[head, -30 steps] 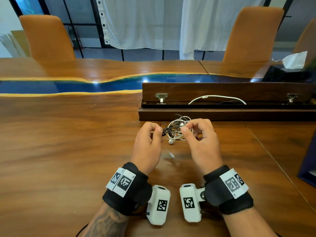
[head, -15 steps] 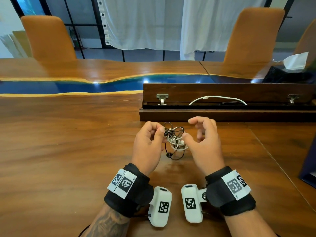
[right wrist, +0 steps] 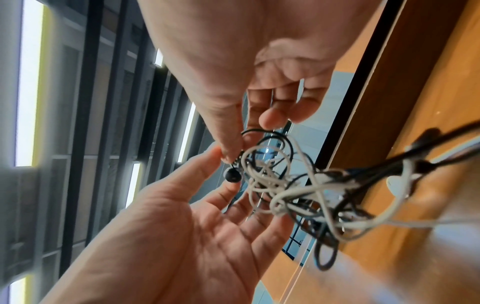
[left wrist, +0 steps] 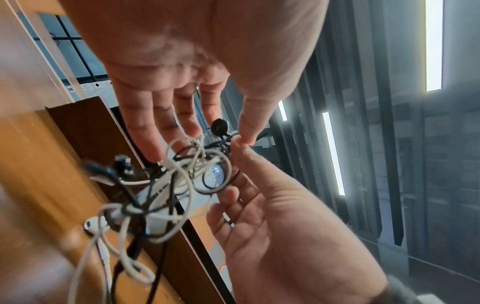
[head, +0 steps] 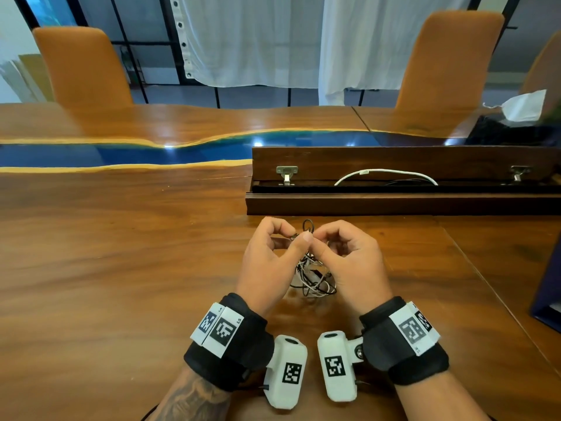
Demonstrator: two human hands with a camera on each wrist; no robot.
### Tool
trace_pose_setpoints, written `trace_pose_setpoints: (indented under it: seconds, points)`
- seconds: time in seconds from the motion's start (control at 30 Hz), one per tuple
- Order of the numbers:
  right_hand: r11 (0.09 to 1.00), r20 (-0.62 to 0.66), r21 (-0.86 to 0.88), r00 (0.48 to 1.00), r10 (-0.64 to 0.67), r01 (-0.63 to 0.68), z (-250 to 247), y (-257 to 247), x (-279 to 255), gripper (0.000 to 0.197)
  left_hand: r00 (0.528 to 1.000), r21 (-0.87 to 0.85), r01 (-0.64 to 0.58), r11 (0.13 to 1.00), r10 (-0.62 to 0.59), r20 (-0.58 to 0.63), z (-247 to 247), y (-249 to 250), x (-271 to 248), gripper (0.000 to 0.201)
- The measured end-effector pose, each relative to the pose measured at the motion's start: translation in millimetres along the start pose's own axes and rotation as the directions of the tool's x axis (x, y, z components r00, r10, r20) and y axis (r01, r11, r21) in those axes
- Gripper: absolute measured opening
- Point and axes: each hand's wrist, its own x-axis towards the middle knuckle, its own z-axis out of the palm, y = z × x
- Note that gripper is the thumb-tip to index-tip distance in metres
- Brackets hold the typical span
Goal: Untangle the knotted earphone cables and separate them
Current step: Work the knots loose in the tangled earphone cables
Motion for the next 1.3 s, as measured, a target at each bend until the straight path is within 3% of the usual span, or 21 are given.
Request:
trace_pose_setpoints:
  seconds: [0.27,0.4,0.57,0.73,0.93,1.1,1.3]
  points:
    - [0.998,0.084,-0.019,0.995,0.061,-0.059,-1.1,1.6,1.0,0.013,0.996,0.023,-0.031,0.999,0.033,-0.085,-3.5,1.5,1.5,0.007]
    - [0.997,0.019,-0.011,0.997,0.070,-0.070,-0.1,-0.2,0.9,0.009,0.987,0.020,-0.051,0.998,0.054,-0.150,-4.1,1.3,1.5,0.011]
    - [0.991,-0.067,0.056,0.990,0.124,-0.121,-1.6,-0.2,2.7,0.008,0.976,-0.100,-0.011,0.995,-0.010,-0.216,-5.9,3.6,3.5,0.009]
    - [0.992,-0.028,0.025,0.991,0.128,-0.127,-1.5,1.3,2.2,0.011,0.980,-0.151,0.015,0.988,-0.044,-0.193,-5.2,4.7,2.5,0.004]
    - [0.999,-0.153,0.021,0.987,-0.046,0.050,-3.8,-1.6,4.7,0.008,0.990,-0.146,0.036,0.989,-0.056,-0.132,-4.3,3.8,1.6,0.008]
    - [0.999,0.055,-0.020,0.998,-0.039,0.041,-2.6,1.2,1.9,0.023,0.995,-0.159,-0.005,0.987,-0.012,-0.102,-0.5,4.5,-0.7,0.011]
    - [1.000,0.069,-0.002,0.998,0.006,-0.006,-1.4,5.8,2.3,0.023,0.991,-0.270,-0.002,0.963,-0.034,-0.131,-2.8,3.7,0.4,0.015]
